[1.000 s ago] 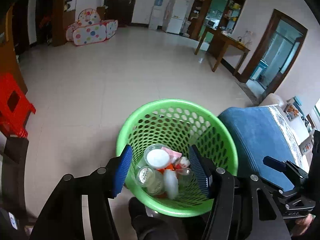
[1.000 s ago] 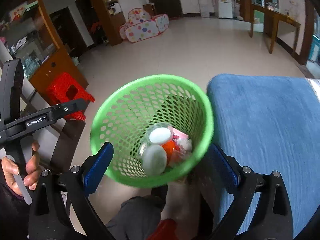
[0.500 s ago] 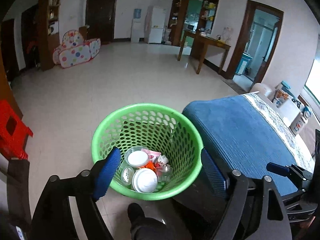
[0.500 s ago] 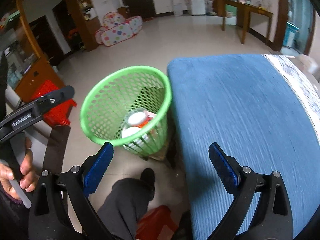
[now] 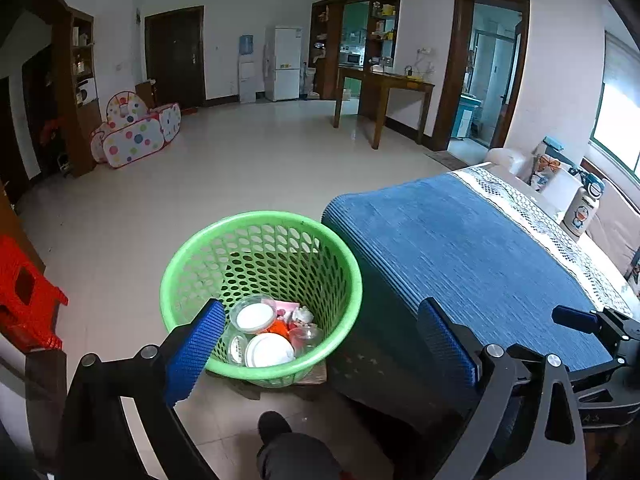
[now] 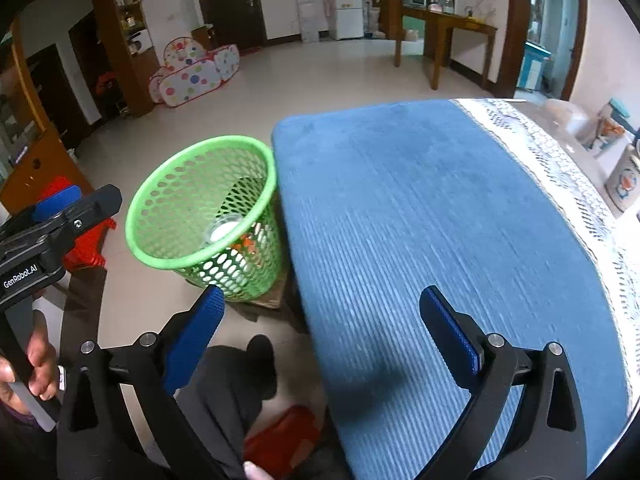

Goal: Collect trash

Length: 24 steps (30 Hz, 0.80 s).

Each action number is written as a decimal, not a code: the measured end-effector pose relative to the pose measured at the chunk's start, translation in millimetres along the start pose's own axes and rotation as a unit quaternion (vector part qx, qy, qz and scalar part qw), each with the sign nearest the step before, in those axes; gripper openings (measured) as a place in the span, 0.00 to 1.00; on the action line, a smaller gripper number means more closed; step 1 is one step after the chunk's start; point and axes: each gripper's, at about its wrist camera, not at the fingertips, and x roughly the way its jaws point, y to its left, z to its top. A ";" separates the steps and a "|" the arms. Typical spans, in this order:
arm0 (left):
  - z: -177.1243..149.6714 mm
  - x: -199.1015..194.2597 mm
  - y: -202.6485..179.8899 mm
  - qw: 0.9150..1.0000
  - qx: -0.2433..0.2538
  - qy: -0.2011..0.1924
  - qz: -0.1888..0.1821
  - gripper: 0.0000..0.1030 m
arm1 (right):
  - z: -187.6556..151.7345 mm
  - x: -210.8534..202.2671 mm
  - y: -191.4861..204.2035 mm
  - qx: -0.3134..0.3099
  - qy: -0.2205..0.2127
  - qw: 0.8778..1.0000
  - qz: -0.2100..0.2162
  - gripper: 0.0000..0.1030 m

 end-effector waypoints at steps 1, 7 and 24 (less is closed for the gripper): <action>0.2 -1.3 0.1 1.000 -0.001 0.000 -0.003 0.91 | -0.6 -1.9 -2.3 0.004 -0.002 1.000 0.000 0.94; -5.2 -4.9 -1.3 1.000 -0.006 0.002 -0.011 0.91 | -4.2 -13.5 -13.5 0.018 -0.016 1.000 -0.008 0.95; -9.4 -12.2 -10.1 1.000 -0.005 -0.005 -0.012 0.91 | -8.1 -25.7 -19.8 0.026 -0.034 0.999 -0.012 0.95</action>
